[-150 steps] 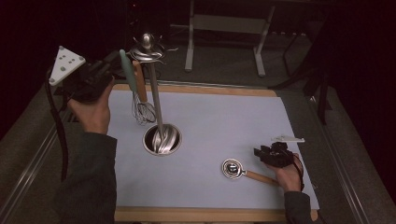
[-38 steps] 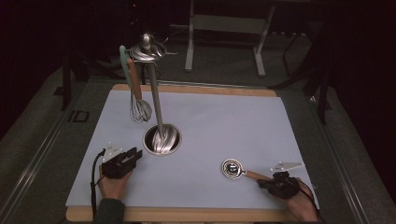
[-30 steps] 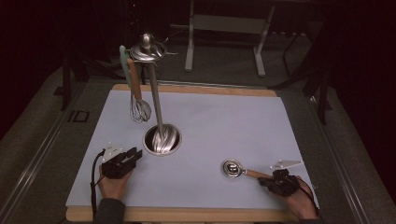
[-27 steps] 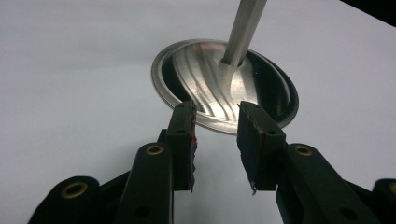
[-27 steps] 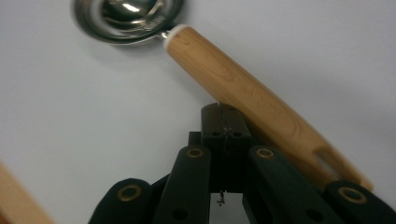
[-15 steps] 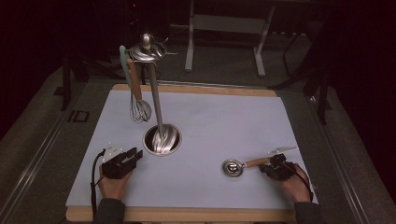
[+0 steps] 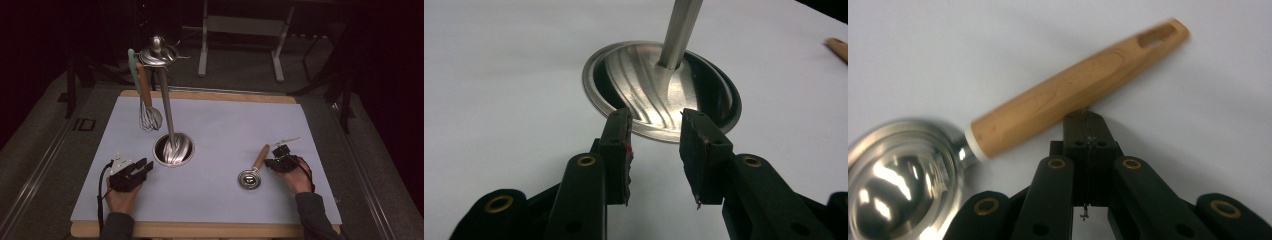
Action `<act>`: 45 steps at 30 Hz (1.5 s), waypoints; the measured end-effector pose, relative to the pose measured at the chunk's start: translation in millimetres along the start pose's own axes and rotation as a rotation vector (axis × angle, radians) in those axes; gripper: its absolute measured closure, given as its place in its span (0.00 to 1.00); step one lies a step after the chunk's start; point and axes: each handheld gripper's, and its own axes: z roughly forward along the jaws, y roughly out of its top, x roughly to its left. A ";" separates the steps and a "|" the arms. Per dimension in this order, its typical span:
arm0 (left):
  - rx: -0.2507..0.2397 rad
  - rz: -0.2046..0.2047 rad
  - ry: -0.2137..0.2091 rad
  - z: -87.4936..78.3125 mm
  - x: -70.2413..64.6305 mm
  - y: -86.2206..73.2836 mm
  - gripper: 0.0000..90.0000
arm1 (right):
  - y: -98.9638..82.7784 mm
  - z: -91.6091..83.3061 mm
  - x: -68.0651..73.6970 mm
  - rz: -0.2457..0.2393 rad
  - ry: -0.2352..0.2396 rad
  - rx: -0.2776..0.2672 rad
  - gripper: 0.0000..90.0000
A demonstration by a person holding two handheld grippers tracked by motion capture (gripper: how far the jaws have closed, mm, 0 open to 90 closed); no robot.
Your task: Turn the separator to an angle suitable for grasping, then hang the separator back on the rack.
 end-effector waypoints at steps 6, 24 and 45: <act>-0.002 0.000 -0.006 -0.3 0.3 -0.1 0.73 | 24.1 17.1 19.9 -0.033 0.021 0.010 1.00; -0.016 -0.004 -0.008 -1.5 0.7 -0.8 0.72 | 44.7 21.8 68.4 -0.156 0.125 0.053 0.97; -0.007 -0.009 -0.011 -0.9 1.3 -0.5 0.72 | 50.6 23.8 69.3 -0.118 0.245 0.158 0.77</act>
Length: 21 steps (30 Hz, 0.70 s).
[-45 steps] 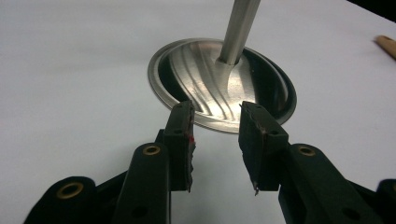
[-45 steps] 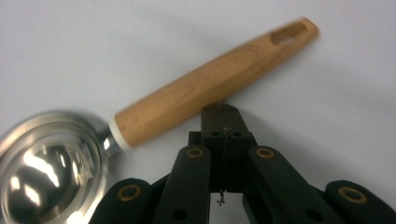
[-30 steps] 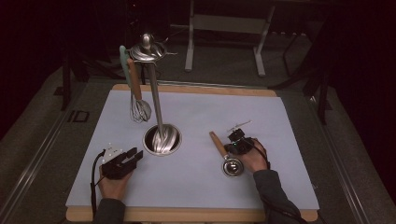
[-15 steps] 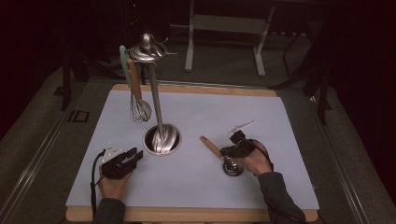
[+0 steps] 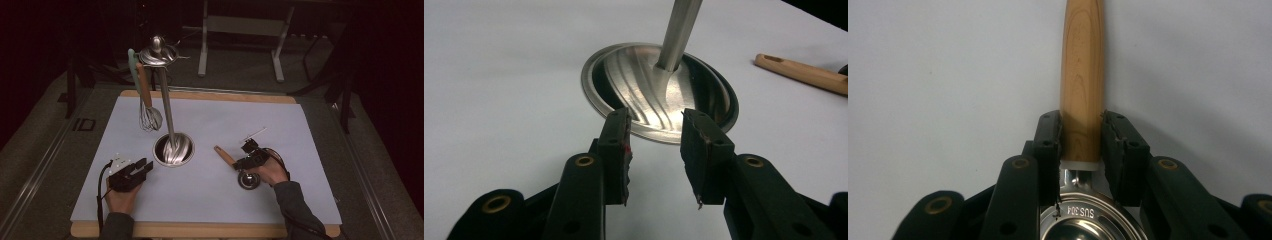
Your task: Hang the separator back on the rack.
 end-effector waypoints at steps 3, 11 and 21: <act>-0.001 0.002 0.001 -0.1 -0.2 -0.1 0.72 | 2.5 3.1 1.0 0.004 0.001 0.029 0.77; -0.002 0.002 0.002 -0.2 -0.2 -0.1 0.72 | 10.4 10.0 8.4 -0.003 0.024 0.117 0.76; -0.001 0.004 0.003 0.0 -0.6 -0.1 0.72 | 15.4 10.1 17.6 -0.029 -0.021 0.126 0.79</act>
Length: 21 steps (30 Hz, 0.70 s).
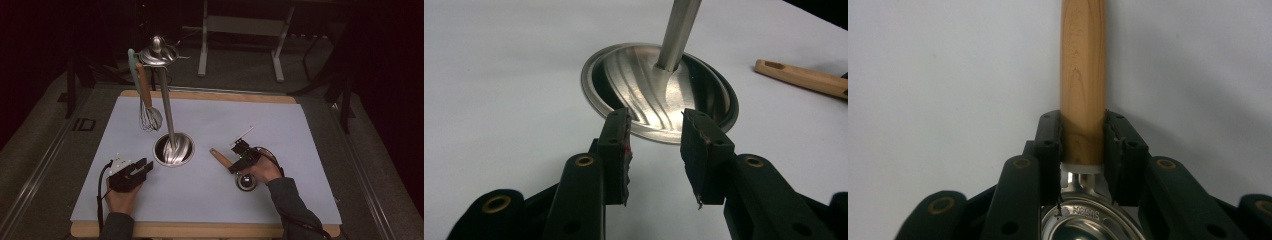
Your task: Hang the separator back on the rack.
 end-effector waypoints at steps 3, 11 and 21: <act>0.000 -0.001 -0.001 0.0 0.1 0.0 0.72 | 0.5 -0.1 1.5 0.009 -0.008 -0.026 0.79; -0.001 0.003 -0.001 -0.2 0.0 -0.1 0.72 | 0.1 -7.8 6.0 -0.004 0.049 -0.107 0.79; -0.001 0.002 -0.001 -0.3 0.0 -0.1 0.72 | -0.7 -18.9 13.9 -0.046 0.072 -0.195 0.79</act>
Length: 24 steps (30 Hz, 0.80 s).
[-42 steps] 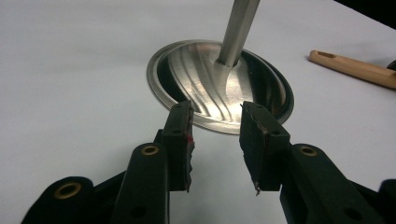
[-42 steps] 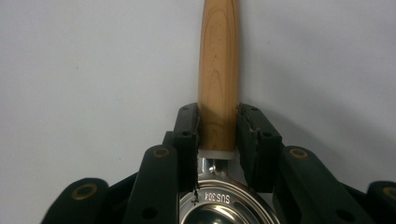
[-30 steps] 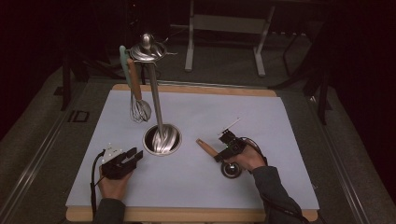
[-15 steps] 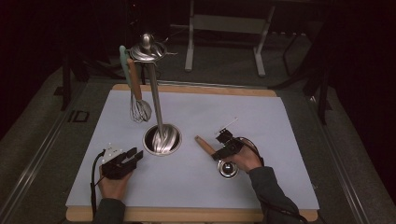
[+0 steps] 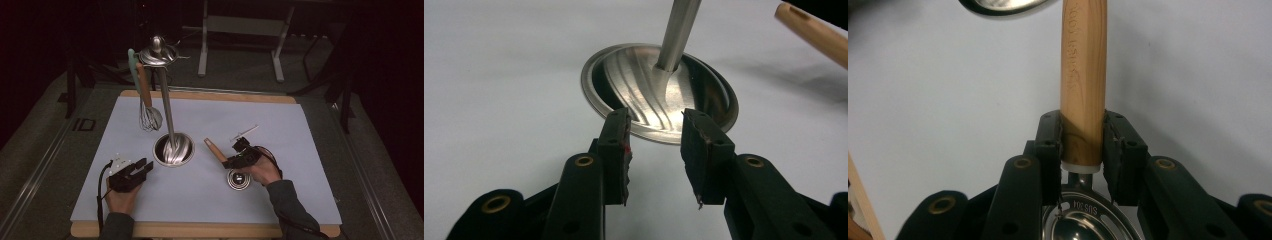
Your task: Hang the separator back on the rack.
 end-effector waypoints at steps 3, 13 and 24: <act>-0.002 -0.001 0.000 -0.1 0.0 -0.1 0.72 | 1.0 -3.2 4.3 -0.018 -0.001 -0.025 0.79; -0.004 -0.003 0.000 -0.2 0.1 -0.2 0.72 | 6.0 -9.0 17.6 -0.084 0.013 -0.098 0.79; -0.004 -0.004 0.000 -0.3 0.2 -0.1 0.72 | 9.8 -17.4 30.7 -0.130 0.043 -0.185 0.79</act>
